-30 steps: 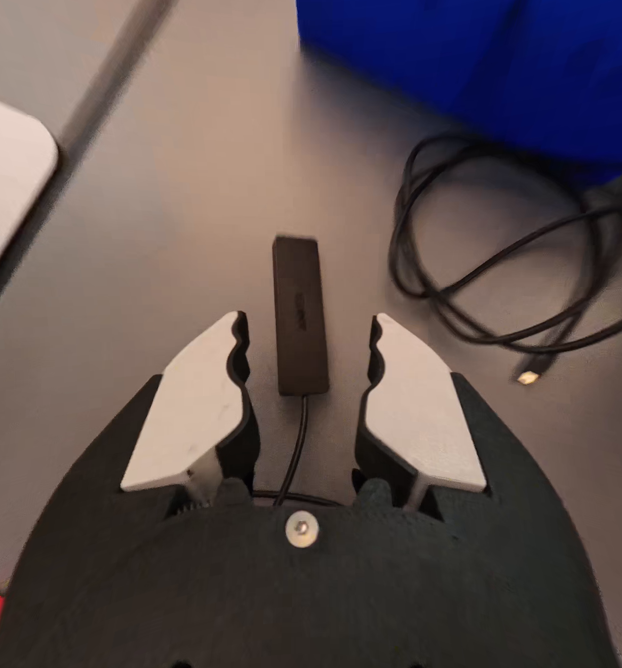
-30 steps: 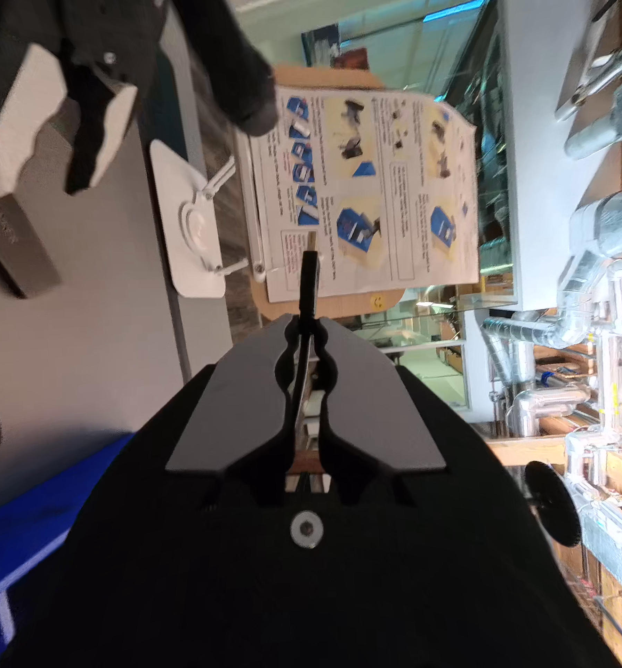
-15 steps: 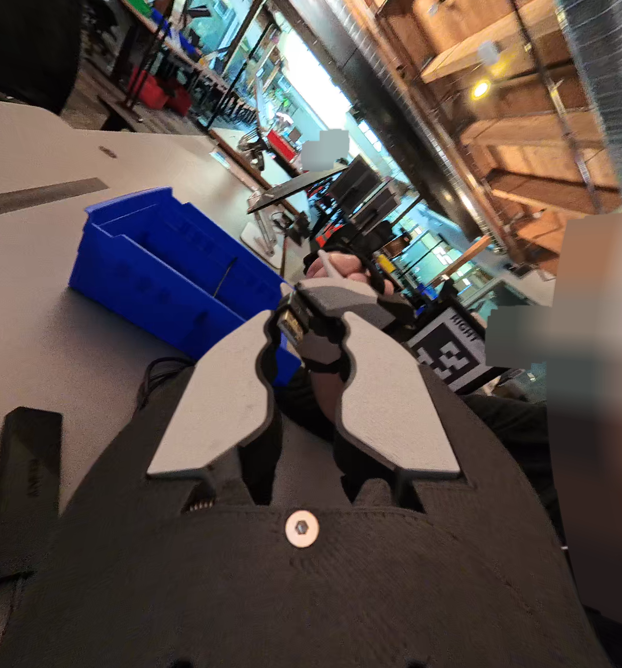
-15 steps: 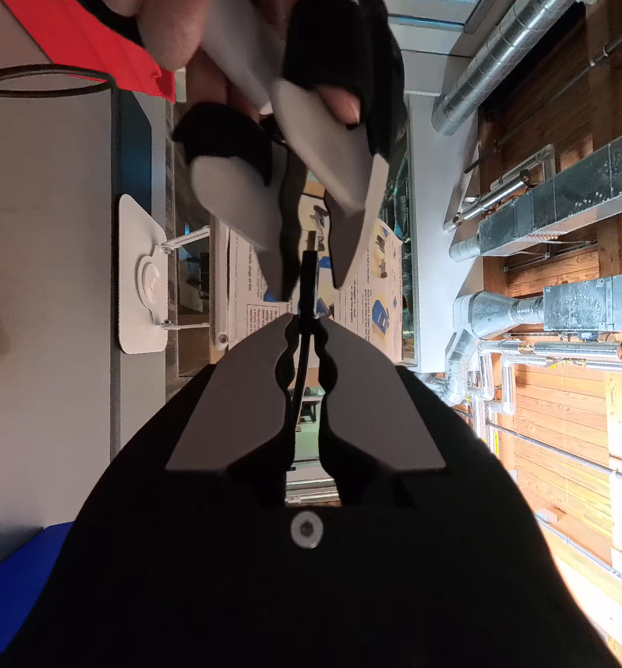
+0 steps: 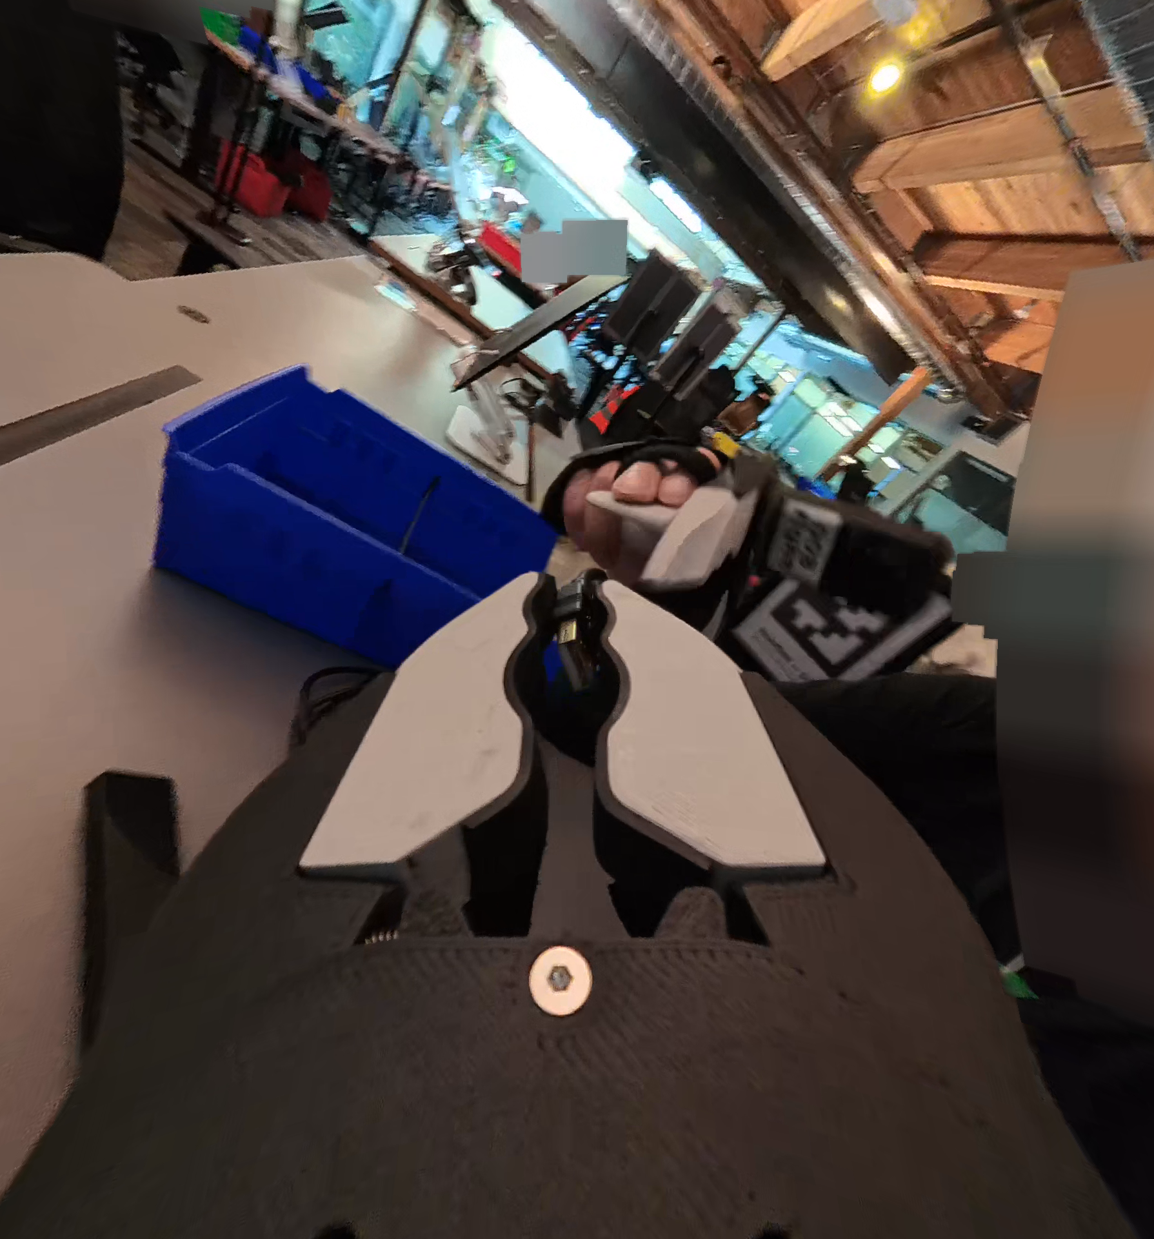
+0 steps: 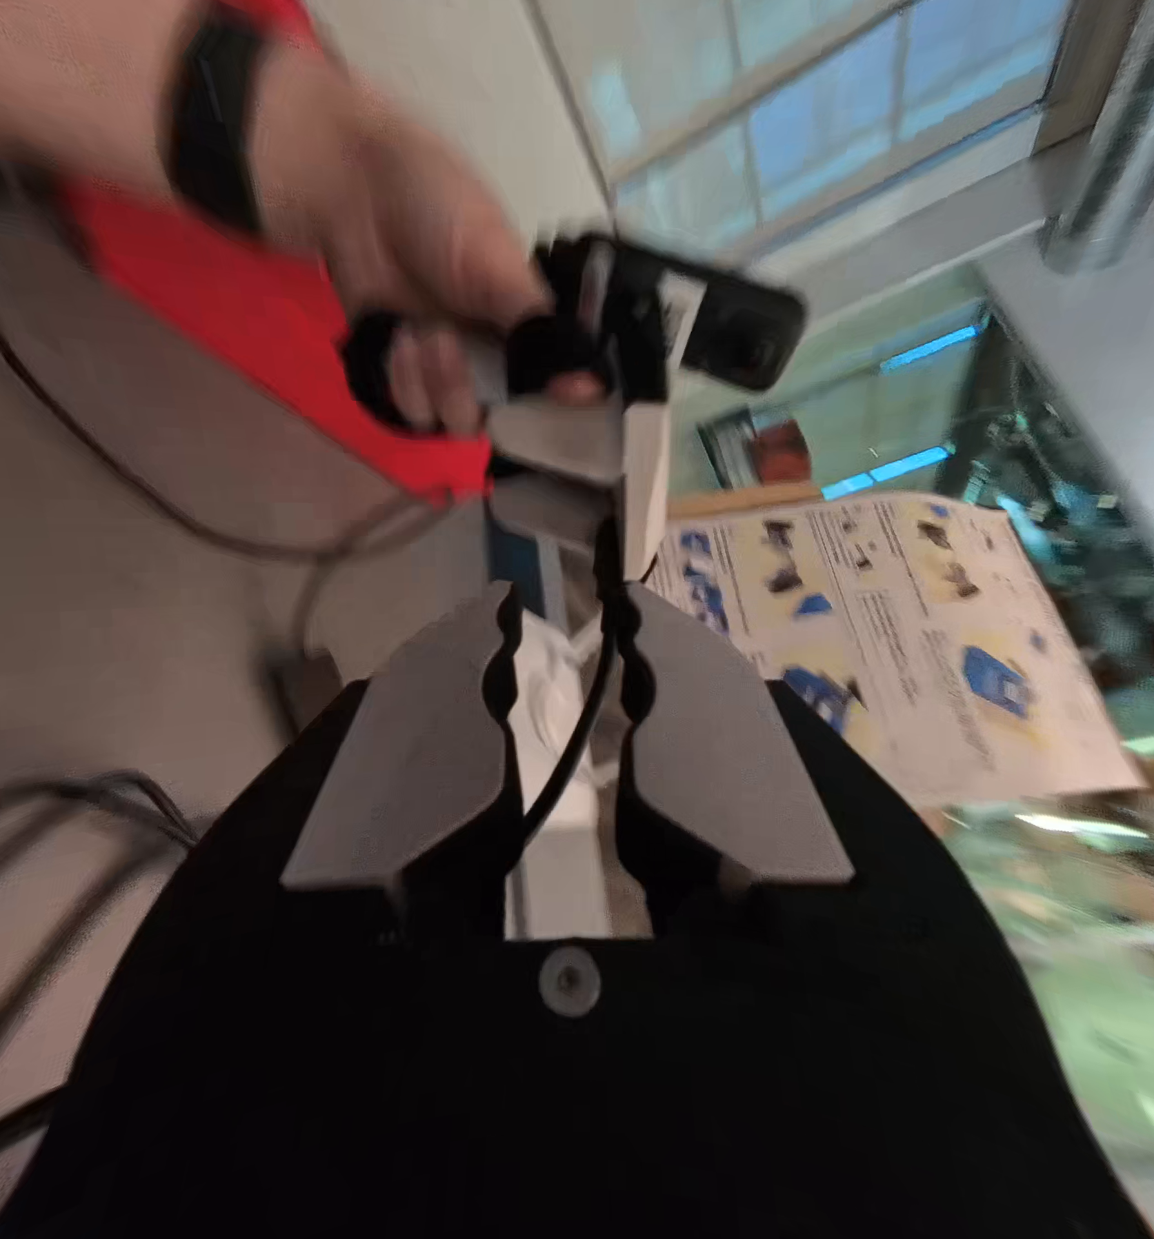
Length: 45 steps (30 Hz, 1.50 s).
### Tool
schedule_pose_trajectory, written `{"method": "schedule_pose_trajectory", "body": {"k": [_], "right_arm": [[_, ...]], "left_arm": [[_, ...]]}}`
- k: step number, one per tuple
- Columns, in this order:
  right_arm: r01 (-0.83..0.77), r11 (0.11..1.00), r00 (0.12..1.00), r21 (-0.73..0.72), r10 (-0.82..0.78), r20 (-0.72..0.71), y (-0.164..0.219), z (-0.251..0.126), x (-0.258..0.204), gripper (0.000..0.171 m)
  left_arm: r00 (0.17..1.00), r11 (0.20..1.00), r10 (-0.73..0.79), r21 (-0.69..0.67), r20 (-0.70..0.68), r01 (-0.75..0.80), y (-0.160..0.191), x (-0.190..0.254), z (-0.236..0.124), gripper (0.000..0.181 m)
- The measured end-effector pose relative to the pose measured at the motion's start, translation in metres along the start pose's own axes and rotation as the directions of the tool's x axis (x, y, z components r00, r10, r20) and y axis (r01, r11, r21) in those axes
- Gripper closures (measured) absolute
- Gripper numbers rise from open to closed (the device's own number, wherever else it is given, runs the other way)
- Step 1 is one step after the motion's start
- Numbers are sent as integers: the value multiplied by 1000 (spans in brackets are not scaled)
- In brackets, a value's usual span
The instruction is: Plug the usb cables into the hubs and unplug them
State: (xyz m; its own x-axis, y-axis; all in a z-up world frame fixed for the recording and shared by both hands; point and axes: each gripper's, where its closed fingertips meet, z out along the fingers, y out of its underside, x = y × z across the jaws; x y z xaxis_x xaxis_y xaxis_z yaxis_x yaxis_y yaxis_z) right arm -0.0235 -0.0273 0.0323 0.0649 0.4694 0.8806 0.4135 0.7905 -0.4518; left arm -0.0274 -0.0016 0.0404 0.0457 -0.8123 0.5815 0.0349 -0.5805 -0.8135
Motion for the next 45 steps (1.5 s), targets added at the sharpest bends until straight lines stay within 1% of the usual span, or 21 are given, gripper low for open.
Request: {"method": "schedule_pose_trajectory", "body": {"k": [1,2,3,4,5,6,7,8,9,11,13,15,17,20,22,23,26,33,37,41,45], "right_arm": [[-108,985,994,131,109,3,-20,-14,11,141],[-216,930,974,298,227,-1,-41,-32,28,141],[-313,826,934,469,357,-4,-55,-55,51,141],[-391,690,871,609,491,3,-57,-78,75,143],[-453,545,789,706,613,32,-48,-95,95,145],[-497,428,700,755,712,56,-30,-105,110,147],[-534,393,633,749,773,45,-9,-102,116,147],[-566,443,615,695,788,-1,10,-89,113,145],[-586,541,640,603,766,-64,27,-70,102,142],[-548,727,740,413,652,-166,43,-36,77,129],[-458,835,840,305,519,-161,29,-10,52,121],[-354,878,884,322,427,-193,6,1,41,121],[-288,881,891,374,390,-231,-14,3,35,129],[-235,868,865,438,393,-314,-40,-5,42,137],[-201,878,852,435,376,-365,-48,-10,44,140],[-181,889,852,420,355,-384,-48,-10,44,146],[-167,912,835,374,332,-438,-44,-10,47,151],[-236,873,811,428,419,-409,-45,-11,47,153],[-227,881,819,414,403,-408,-46,-8,45,158],[-259,872,812,416,429,-394,-44,-8,46,157],[-245,899,835,364,386,-391,-40,-3,45,158]], "left_arm": [[999,1000,2,5,-48,-2,-1,10,0,172],[997,1000,1,4,-80,-1,-2,18,0,171],[995,1000,7,0,-104,-7,-2,25,1,171],[991,1000,16,-3,-133,-17,-2,34,4,172],[987,1000,21,-1,-161,-22,-2,42,6,172],[982,1000,25,2,-187,-25,-2,51,8,172],[977,1000,29,4,-211,-28,-2,58,11,172],[974,999,32,14,-225,-29,-4,65,12,172],[973,999,37,17,-228,-34,-4,69,14,173],[978,998,63,24,-201,-60,-5,71,16,173],[982,996,80,51,-169,-72,-10,71,14,172],[982,993,81,104,-171,-64,-18,75,8,172],[984,987,97,141,-151,-76,-24,76,2,173],[985,983,115,160,-126,-94,-27,76,-1,173],[987,983,101,167,-125,-80,-28,76,0,173],[987,983,96,170,-127,-74,-28,76,0,173],[991,981,82,184,-105,-62,-30,71,0,172],[993,979,73,196,-96,-53,-30,67,2,172],[994,982,68,184,-86,-52,-28,65,4,172],[995,982,74,179,-60,-62,-27,62,7,172],[997,983,72,173,-34,-66,-27,58,5,172]]}}
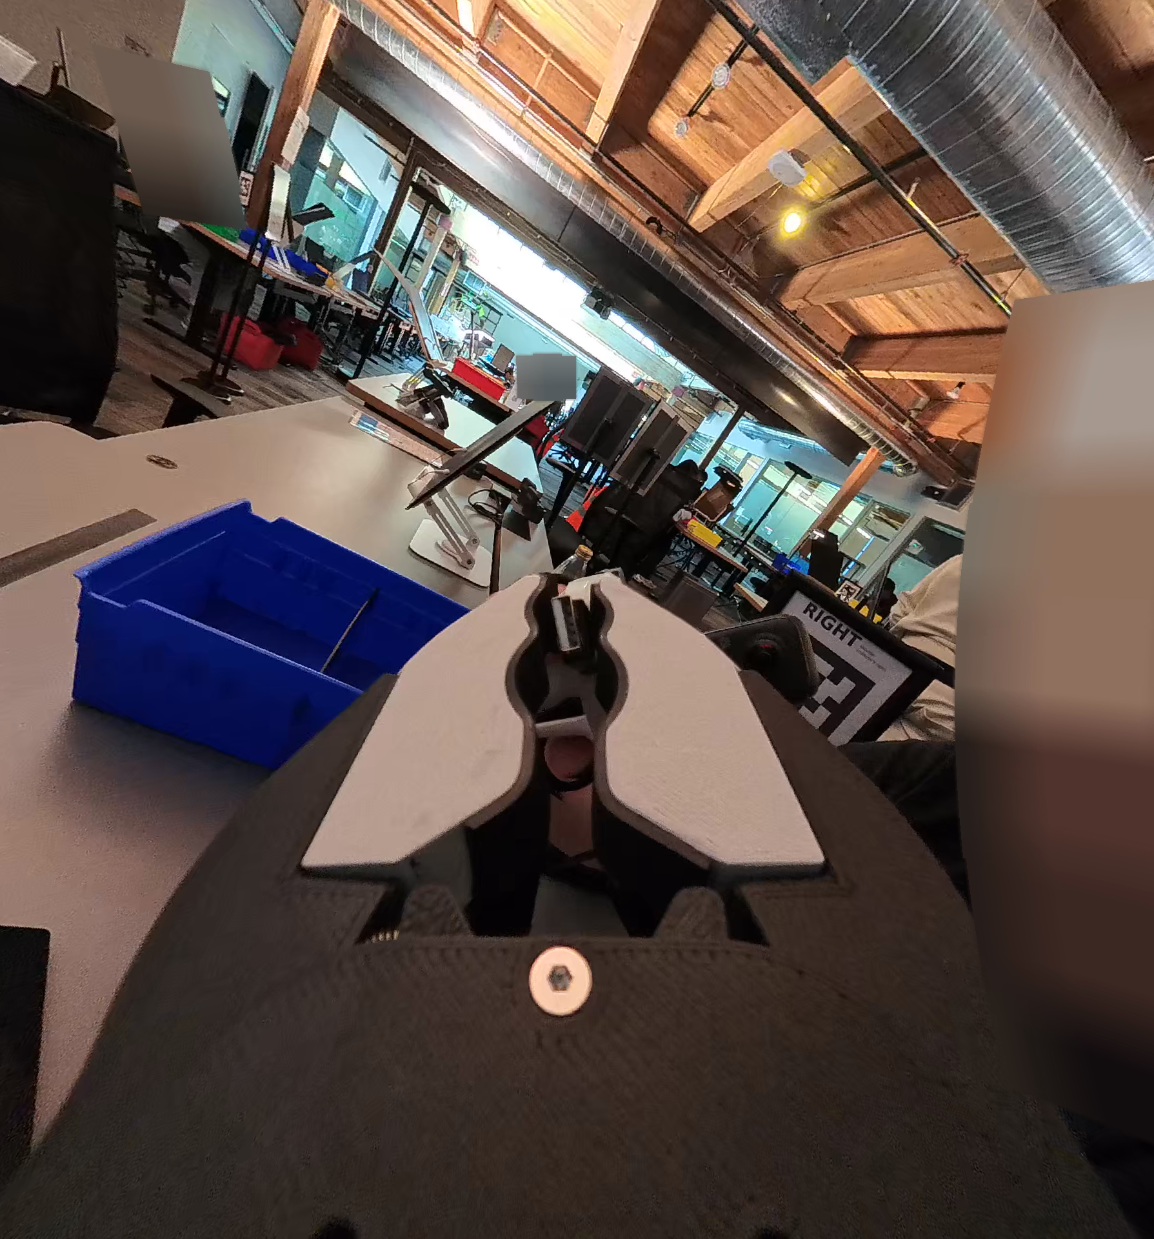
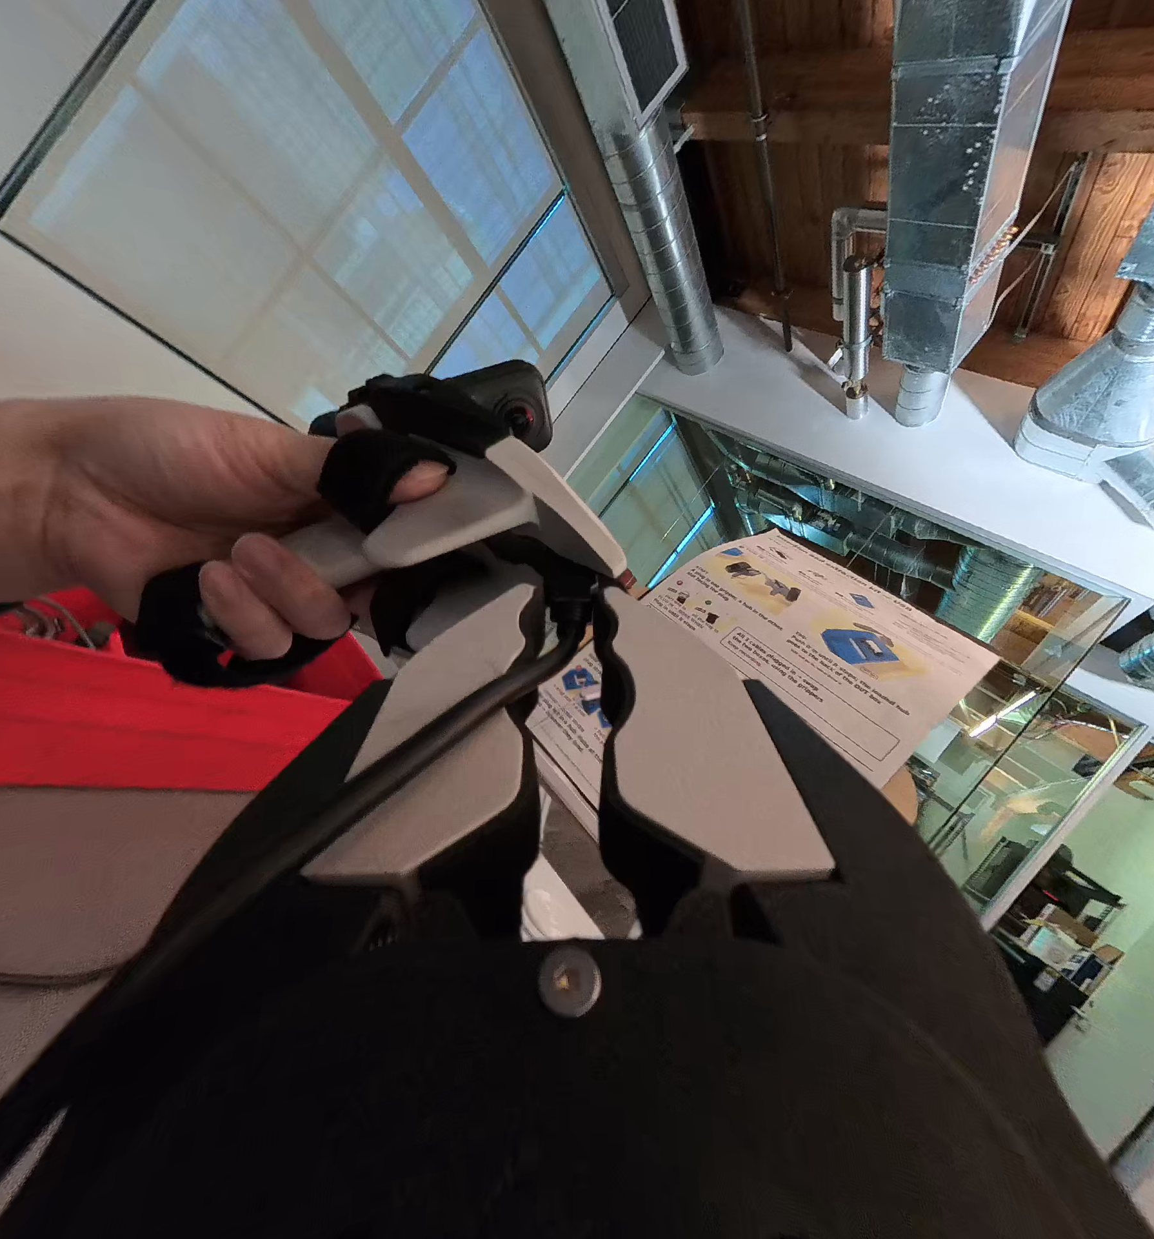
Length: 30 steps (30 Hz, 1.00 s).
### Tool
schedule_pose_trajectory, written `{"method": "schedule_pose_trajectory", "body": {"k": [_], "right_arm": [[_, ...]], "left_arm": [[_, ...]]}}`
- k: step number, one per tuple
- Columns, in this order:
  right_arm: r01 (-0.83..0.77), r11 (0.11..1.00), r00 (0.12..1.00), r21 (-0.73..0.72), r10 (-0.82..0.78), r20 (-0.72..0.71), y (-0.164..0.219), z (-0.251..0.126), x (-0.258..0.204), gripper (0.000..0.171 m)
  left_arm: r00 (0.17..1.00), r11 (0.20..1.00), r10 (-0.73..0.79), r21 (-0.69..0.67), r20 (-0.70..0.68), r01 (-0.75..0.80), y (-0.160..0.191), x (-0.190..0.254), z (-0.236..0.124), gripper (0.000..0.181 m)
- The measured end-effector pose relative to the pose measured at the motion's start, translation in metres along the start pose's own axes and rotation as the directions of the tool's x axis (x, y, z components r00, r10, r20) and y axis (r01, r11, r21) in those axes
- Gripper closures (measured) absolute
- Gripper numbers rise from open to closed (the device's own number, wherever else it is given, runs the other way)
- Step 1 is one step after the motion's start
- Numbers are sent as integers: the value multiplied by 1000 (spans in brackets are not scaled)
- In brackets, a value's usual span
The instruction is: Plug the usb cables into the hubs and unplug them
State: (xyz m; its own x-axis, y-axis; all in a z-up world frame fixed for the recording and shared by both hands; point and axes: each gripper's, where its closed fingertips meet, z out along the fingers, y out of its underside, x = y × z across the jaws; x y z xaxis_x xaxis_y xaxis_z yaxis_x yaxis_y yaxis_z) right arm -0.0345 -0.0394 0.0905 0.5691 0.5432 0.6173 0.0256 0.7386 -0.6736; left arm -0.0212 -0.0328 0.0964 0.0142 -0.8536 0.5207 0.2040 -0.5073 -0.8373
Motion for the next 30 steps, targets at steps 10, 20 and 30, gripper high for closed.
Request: {"method": "schedule_pose_trajectory", "body": {"k": [10,20,30], "right_arm": [[-31,999,998,-25,33,59,1,-1,-1,159],[14,999,1000,-45,-13,8,-14,-17,44,159],[-3,999,994,-49,-2,-113,-25,-44,98,159]], "left_arm": [[1000,1000,10,-18,-2,-10,1,1,0,172],[778,941,334,-233,532,-244,-4,-78,-67,132],[677,655,563,-756,475,-15,144,-193,-50,106]]}}
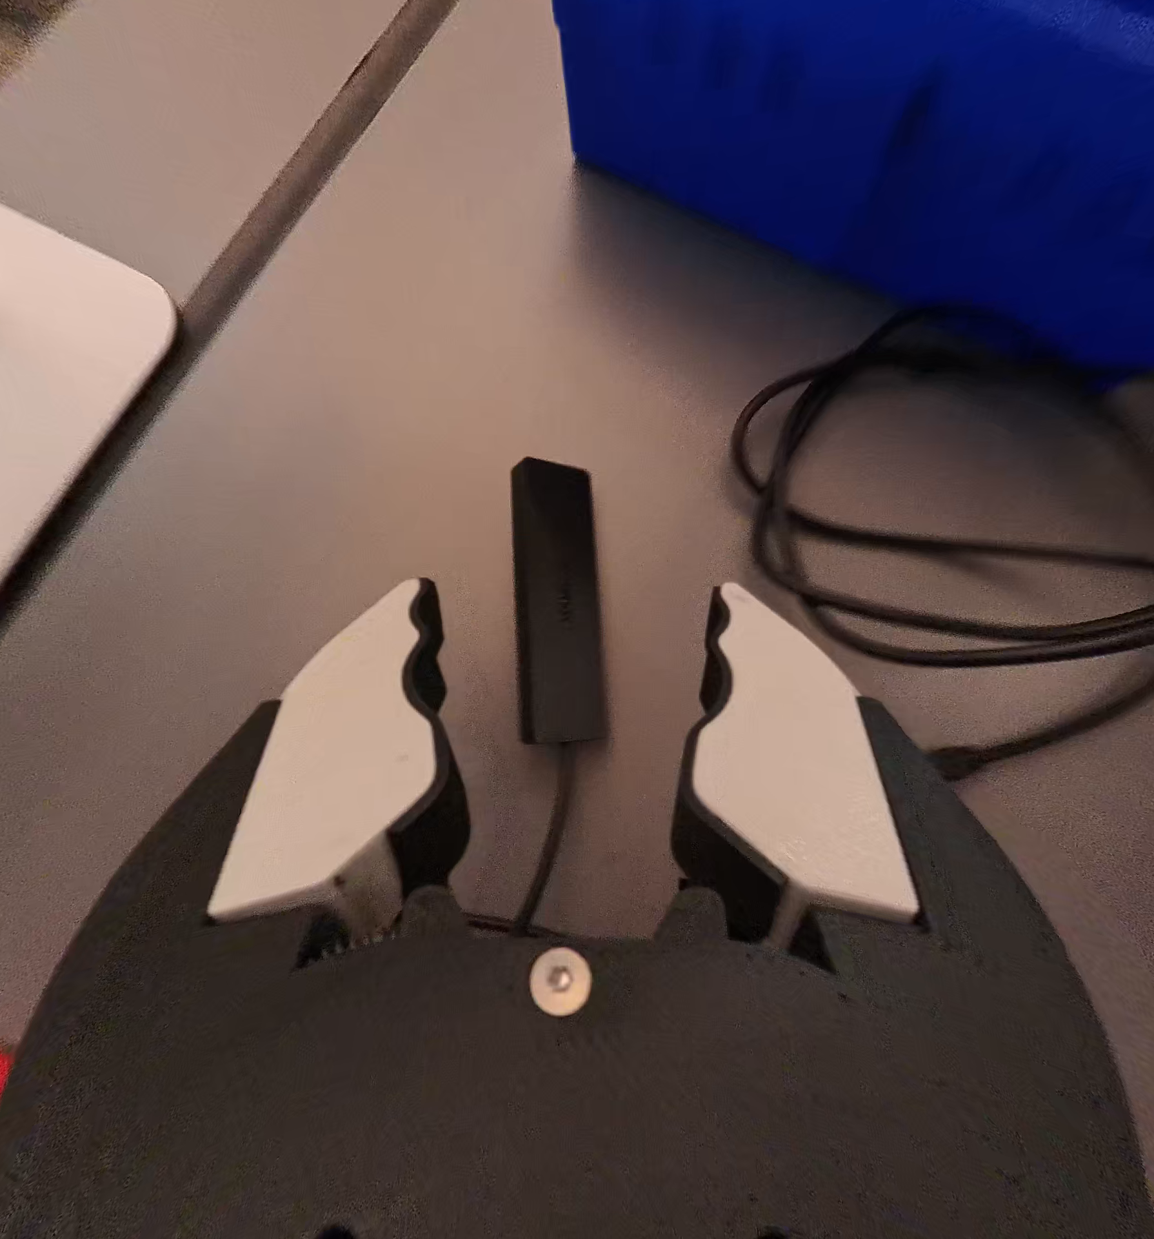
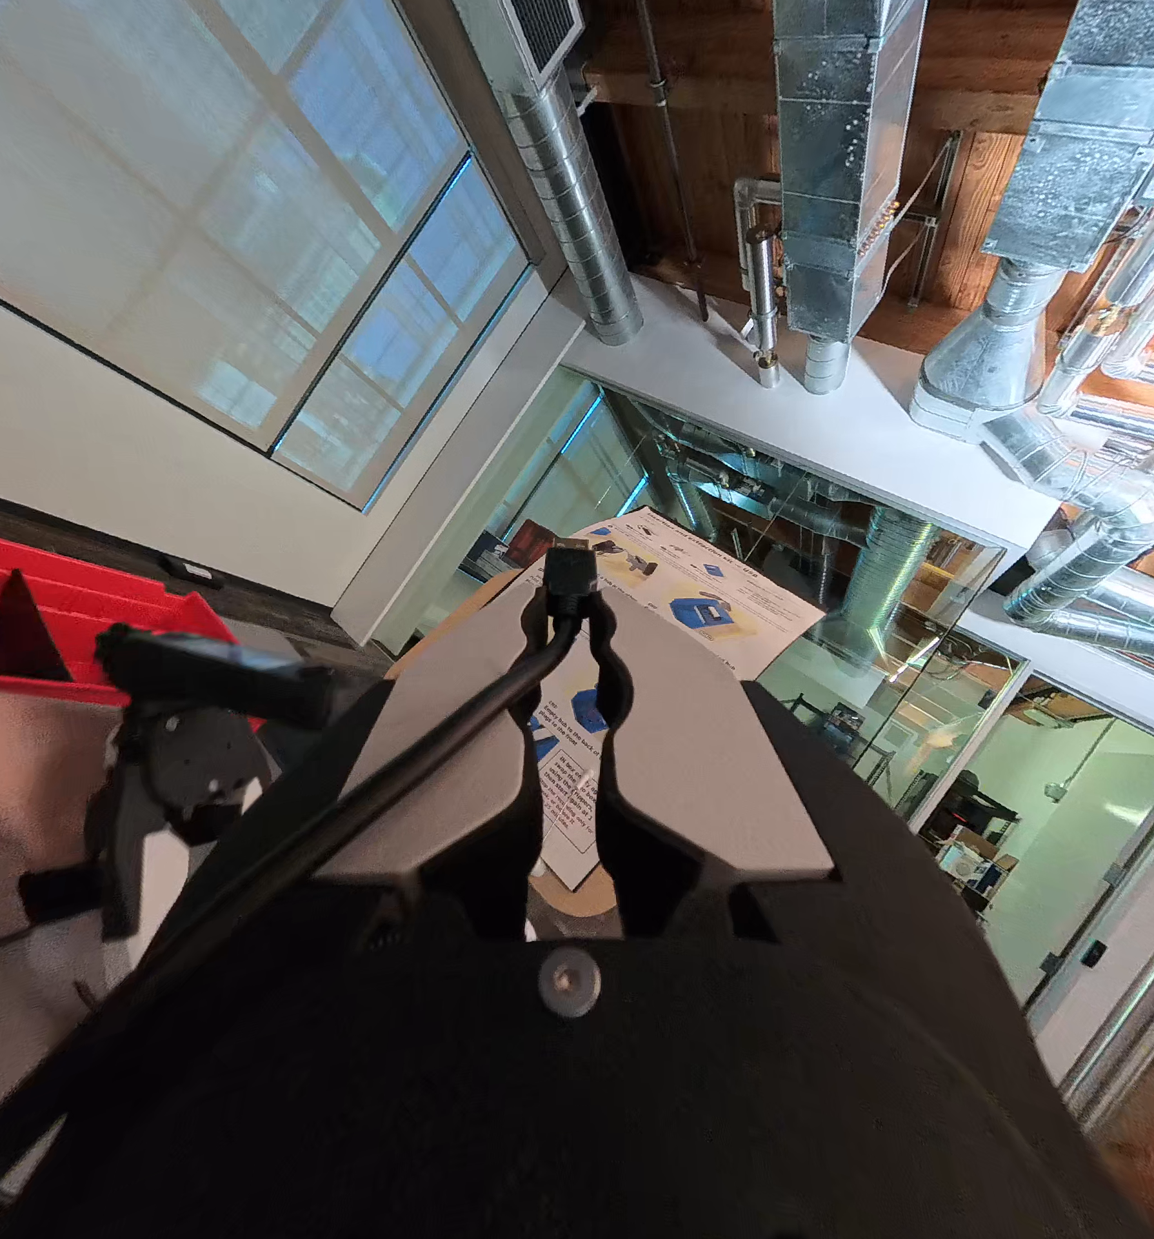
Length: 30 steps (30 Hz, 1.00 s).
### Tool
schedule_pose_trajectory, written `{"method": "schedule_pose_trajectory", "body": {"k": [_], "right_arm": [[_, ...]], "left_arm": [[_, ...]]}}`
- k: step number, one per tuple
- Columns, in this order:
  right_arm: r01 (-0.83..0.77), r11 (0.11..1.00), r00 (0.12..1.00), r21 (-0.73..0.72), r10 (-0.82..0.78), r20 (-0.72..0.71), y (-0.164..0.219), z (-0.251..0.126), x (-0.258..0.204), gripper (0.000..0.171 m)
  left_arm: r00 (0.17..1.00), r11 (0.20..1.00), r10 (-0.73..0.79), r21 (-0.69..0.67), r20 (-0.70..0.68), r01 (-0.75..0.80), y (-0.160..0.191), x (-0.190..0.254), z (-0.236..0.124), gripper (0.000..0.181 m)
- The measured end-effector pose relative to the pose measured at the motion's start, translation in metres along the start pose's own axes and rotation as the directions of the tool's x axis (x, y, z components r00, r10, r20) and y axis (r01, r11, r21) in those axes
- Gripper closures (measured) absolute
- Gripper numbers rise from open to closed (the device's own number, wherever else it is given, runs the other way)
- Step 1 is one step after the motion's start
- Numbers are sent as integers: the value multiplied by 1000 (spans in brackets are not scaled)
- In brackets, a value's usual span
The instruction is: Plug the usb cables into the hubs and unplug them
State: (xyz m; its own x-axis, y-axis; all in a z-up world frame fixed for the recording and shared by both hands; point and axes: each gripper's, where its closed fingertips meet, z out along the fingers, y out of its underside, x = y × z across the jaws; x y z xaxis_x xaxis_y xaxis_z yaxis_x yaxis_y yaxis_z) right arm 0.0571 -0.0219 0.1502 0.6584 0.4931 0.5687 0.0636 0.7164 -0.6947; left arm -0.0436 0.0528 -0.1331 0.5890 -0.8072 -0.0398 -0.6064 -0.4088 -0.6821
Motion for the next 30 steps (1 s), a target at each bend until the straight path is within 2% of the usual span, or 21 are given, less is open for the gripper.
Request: {"method": "schedule_pose_trajectory", "body": {"k": [2,4,6,8,11,13,15,20,24,26,30], "right_arm": [[-1,1000,1000,-2,1,0,0,0,1,159],[21,1000,1000,-9,-21,1,0,0,0,159],[32,999,999,-12,-32,8,-1,0,-1,159],[27,1000,999,-12,-27,17,-1,0,-1,159],[26,1000,1000,-10,-26,11,-2,-1,2,159],[27,1000,1000,-9,-27,1,-2,-3,5,159],[28,1000,1000,-7,-29,-11,-2,-4,10,159],[18,1000,1000,2,-18,-26,-4,-8,16,159],[23,1000,999,-5,-23,-23,-3,-8,16,159],[23,1000,999,-4,-23,-22,-2,-8,16,159],[31,999,999,-11,-31,-18,-2,-8,15,159]], "left_arm": [[995,996,79,-41,63,-77,9,-4,4,113],[1000,998,-6,-59,30,8,18,-8,7,120],[986,989,-128,-95,-111,117,28,-1,11,110],[986,990,-84,-125,-144,66,36,0,14,101],[985,978,162,-138,51,-154,39,-10,16,96],[959,965,256,-95,119,-246,29,-3,14,100],[929,944,327,-108,176,-312,28,-1,12,105],[902,919,378,-198,208,-340,48,-1,24,124],[893,917,385,-206,231,-342,50,-3,27,147],[893,930,361,-175,267,-324,49,-5,28,148],[857,913,408,-165,315,-374,46,-7,29,148]]}}
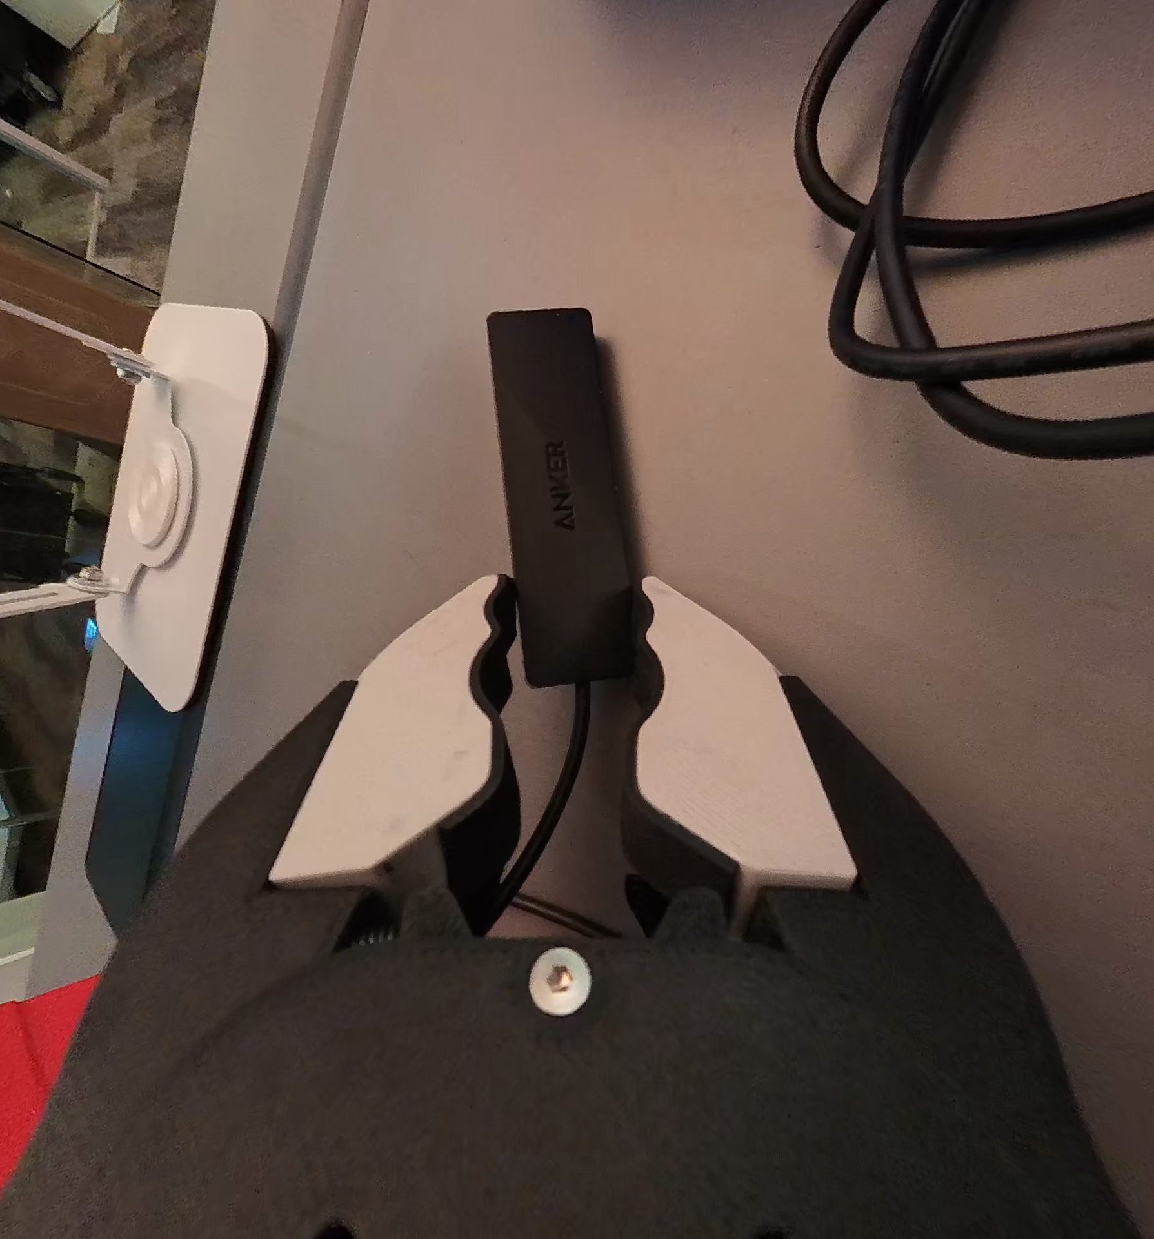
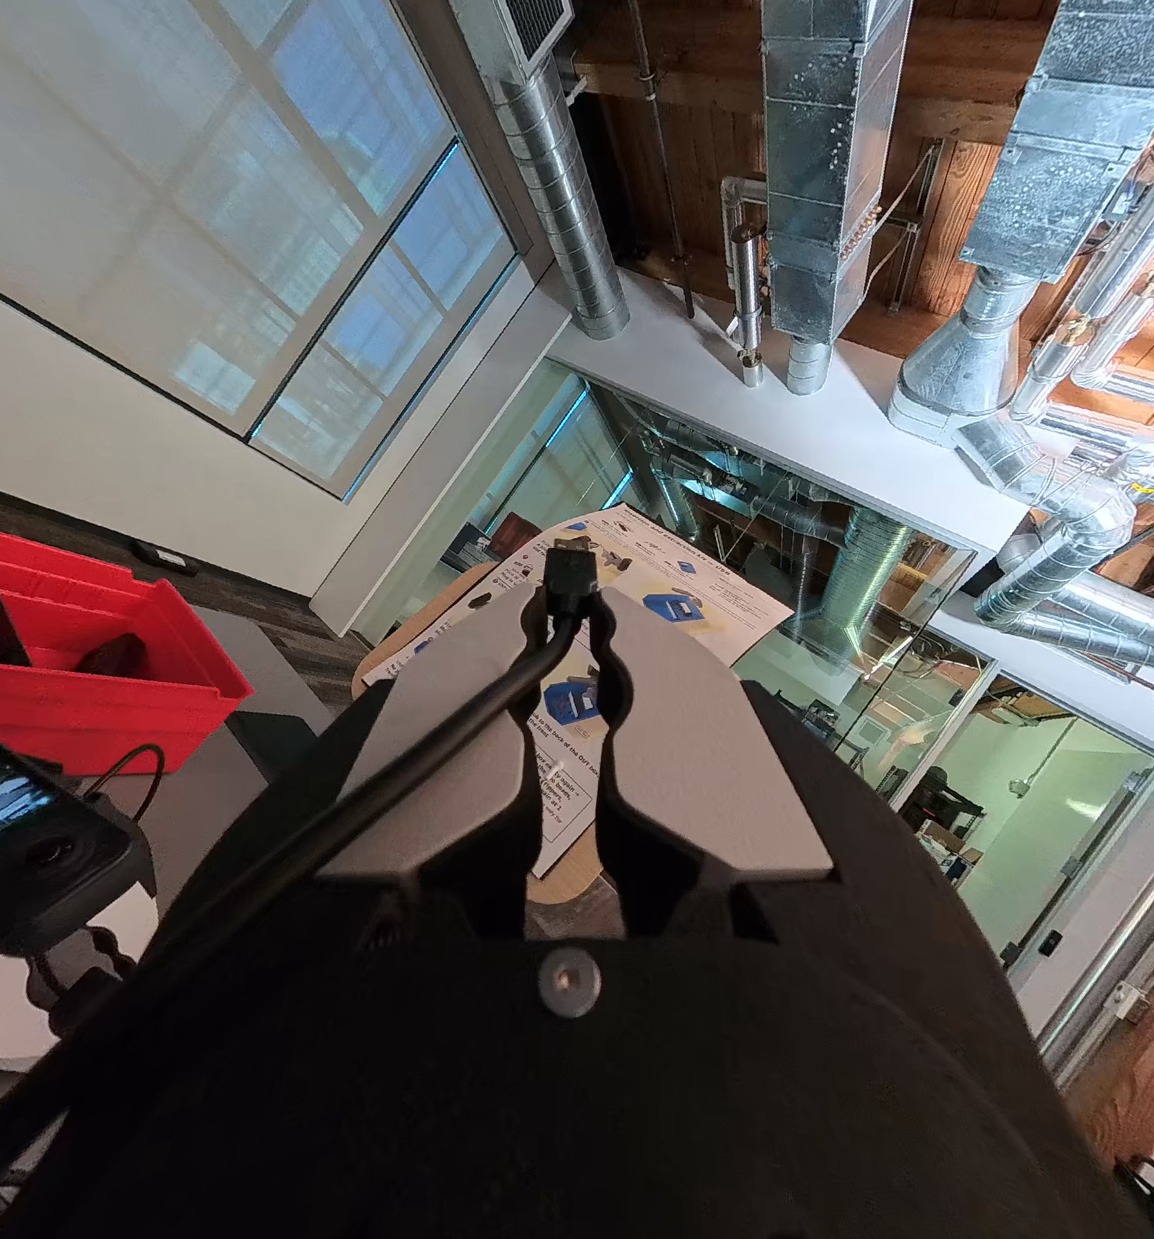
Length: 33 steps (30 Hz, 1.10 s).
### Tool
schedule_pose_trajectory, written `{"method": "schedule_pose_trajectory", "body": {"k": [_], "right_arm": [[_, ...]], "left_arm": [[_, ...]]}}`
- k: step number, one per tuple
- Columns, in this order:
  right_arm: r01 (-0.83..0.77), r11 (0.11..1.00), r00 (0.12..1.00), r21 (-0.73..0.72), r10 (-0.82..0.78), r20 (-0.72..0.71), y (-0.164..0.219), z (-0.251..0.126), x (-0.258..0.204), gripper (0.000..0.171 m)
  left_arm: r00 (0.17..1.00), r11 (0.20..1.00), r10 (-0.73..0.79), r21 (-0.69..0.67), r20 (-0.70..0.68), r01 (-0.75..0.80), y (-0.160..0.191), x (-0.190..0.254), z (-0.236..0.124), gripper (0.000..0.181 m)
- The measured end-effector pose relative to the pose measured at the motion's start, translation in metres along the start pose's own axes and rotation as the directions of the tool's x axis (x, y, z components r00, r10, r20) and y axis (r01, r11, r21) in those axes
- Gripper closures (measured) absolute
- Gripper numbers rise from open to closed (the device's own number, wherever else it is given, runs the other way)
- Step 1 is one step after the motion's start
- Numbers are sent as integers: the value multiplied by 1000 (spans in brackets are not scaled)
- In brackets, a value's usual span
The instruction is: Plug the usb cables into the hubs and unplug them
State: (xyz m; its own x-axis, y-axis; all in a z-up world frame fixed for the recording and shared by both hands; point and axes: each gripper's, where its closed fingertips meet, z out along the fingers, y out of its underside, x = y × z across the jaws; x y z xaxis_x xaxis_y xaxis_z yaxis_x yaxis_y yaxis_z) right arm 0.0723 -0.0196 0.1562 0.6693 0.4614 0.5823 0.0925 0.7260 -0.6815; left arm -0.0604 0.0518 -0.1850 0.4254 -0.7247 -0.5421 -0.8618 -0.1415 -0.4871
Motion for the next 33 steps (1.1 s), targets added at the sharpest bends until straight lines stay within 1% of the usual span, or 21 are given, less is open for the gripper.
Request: {"method": "schedule_pose_trajectory", "body": {"k": [1,3,5,8,11,12,14,17,19,20,23,25,26,29,31,32,33], "right_arm": [[-1,1000,1000,0,1,1,0,0,0,159],[0,1000,1000,-2,0,2,-1,-1,0,159],[3,1000,1000,-3,-3,1,-1,-1,1,159],[-3,1000,1000,-7,3,4,1,-1,2,159],[-3,1000,1000,-23,3,9,6,0,1,159],[-4,1000,1000,-28,4,10,8,0,1,159],[-6,999,1000,-36,6,11,11,1,1,159],[-19,999,1000,-49,19,13,15,2,1,159],[-25,998,1000,-56,25,14,19,3,1,159],[-27,998,999,-63,28,17,21,3,0,159],[-27,996,999,-80,30,38,27,6,-6,159],[-19,996,997,-88,25,70,29,9,-13,159],[-11,996,996,-87,19,93,30,10,-18,159],[-27,997,982,-72,40,183,31,12,-35,159],[-134,990,950,-50,142,280,29,12,-48,159],[-220,975,913,-41,221,344,26,11,-54,159],[-321,946,857,-31,305,415,22,9,-60,159]], "left_arm": [[1000,1000,-16,-6,-9,16,0,0,0,148],[993,995,-100,-17,-61,99,2,0,1,148],[974,983,-186,-21,-127,184,4,0,3,148],[943,965,-261,-34,-208,260,5,1,5,148],[898,938,-346,-97,-271,332,6,1,7,149],[867,913,-409,-127,-285,389,7,0,8,149],[758,830,-555,-171,-343,530,7,-3,9,149],[593,698,-686,-152,-423,699,-1,-15,-1,149],[491,621,-710,-119,-505,775,-14,-23,-16,149],[456,593,-702,-95,-547,799,-22,-27,-25,149],[388,521,-656,-16,-647,854,-46,-41,-52,149],[361,478,-609,36,-706,878,-62,-50,-73,149],[360,463,-593,62,-720,884,-68,-54,-82,149],[410,442,-564,157,-717,883,-82,-69,-110,149],[454,428,-547,231,-703,874,-90,-79,-133,149],[477,427,-541,263,-692,865,-93,-83,-145,149],[505,432,-534,295,-678,852,-96,-86,-157,149]]}}
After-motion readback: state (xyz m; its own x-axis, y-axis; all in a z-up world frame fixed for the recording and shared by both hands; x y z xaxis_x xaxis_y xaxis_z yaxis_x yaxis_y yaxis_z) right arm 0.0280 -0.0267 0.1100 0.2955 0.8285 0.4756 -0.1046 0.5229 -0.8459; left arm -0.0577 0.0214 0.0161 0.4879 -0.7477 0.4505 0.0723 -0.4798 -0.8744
